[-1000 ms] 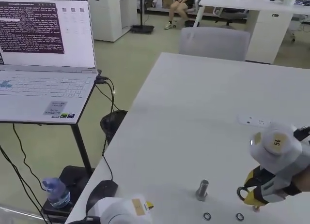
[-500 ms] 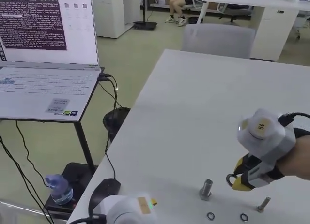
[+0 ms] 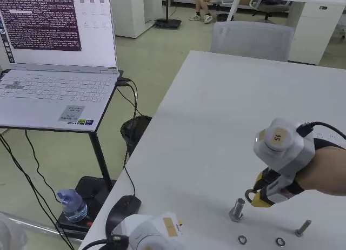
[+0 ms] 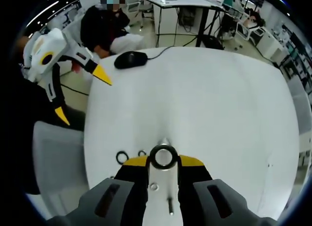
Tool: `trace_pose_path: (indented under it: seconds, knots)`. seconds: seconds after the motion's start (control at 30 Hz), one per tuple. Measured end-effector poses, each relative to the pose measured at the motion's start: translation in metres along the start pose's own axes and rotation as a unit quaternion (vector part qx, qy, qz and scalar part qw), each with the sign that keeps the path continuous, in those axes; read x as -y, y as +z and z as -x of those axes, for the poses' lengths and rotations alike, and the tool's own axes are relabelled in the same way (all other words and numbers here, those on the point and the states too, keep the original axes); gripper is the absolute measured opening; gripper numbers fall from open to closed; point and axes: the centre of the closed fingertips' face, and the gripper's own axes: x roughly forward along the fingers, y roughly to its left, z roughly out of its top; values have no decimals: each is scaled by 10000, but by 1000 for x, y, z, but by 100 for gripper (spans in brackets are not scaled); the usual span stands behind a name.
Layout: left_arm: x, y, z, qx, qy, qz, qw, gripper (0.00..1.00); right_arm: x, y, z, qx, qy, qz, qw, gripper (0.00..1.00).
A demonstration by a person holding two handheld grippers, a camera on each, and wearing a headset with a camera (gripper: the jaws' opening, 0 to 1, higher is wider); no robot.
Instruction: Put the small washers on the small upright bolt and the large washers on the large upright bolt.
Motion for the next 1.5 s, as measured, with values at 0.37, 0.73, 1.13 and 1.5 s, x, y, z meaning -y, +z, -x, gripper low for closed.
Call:
trace_pose_path:
  seconds: [0.37,0.73,1.13,1.5]
  knots:
    - [1,1,-1,32,-18,33,10000,78,1,3,-17,-189,-13,172,9997,22]
    - [0,-1,2,24,-38,65,10000,77,2,1,-29,-343,39,196,9992,22]
    - [-2,-2,3,8,-39,82,10000,74,3,-1,-41,-431,63,249,9987,22]
    - [0,-3,3,8,-53,99,9999,73,4,-6,-54,-521,54,274,9983,22]
